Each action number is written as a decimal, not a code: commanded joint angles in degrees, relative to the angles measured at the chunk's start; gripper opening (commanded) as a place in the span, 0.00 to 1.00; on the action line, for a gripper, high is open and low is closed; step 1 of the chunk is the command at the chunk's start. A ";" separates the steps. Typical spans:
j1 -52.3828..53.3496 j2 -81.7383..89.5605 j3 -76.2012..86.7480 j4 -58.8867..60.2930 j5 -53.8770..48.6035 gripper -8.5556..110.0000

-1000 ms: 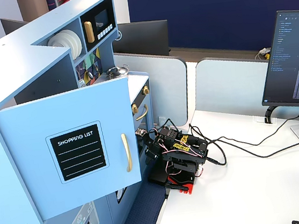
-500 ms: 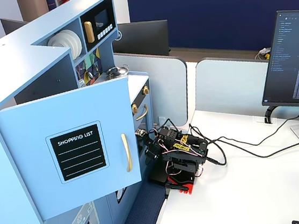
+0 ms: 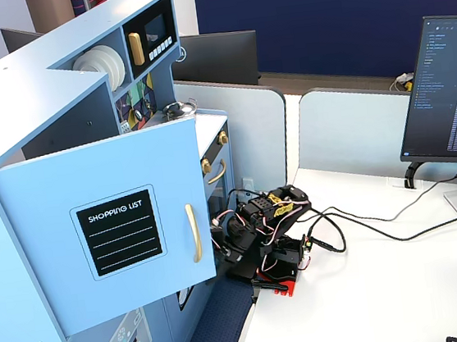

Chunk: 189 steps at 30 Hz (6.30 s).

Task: Close the left cabinet door

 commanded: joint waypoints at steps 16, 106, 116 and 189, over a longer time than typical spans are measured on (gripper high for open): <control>-30.06 -17.84 -18.63 -28.13 -2.46 0.07; 15.47 -42.63 -37.88 -45.35 -9.93 0.07; 20.48 -45.97 -38.67 -49.04 -10.55 0.07; 60.73 14.41 10.72 46.41 -1.67 0.07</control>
